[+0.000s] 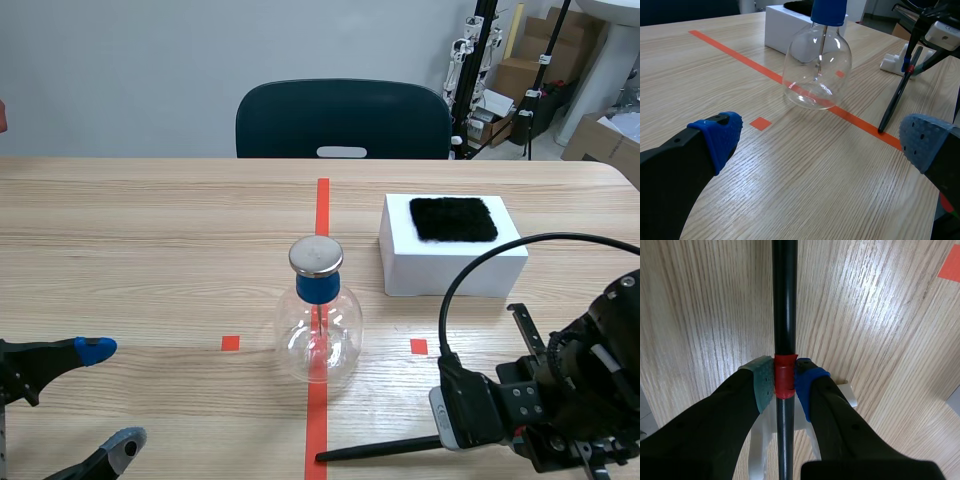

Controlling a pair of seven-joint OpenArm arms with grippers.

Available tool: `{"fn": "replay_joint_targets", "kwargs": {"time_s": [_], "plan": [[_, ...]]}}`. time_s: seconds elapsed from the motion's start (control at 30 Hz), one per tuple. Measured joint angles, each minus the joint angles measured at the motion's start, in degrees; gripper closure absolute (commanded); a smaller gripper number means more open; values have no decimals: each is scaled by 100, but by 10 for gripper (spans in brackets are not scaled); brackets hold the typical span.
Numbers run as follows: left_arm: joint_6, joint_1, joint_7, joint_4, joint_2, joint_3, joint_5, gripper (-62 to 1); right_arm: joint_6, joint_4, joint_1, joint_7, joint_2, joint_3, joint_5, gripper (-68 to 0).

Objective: Do the electroscope experiment. put the rod down on the box

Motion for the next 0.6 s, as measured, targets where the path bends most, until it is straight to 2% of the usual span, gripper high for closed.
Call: {"fn": "replay_joint_targets", "kwargs": {"time_s": [0.4, 0.53, 0.6], "plan": [[0, 0, 0, 0, 0, 0, 0, -623, 0, 0, 0, 24, -52, 0, 2, -39], [0, 0, 0, 0, 0, 0, 0, -623, 0, 0, 0, 11, -52, 0, 0, -132], [0, 0, 0, 0, 0, 0, 0, -623, 0, 0, 0, -9, -52, 0, 0, -223]]}}
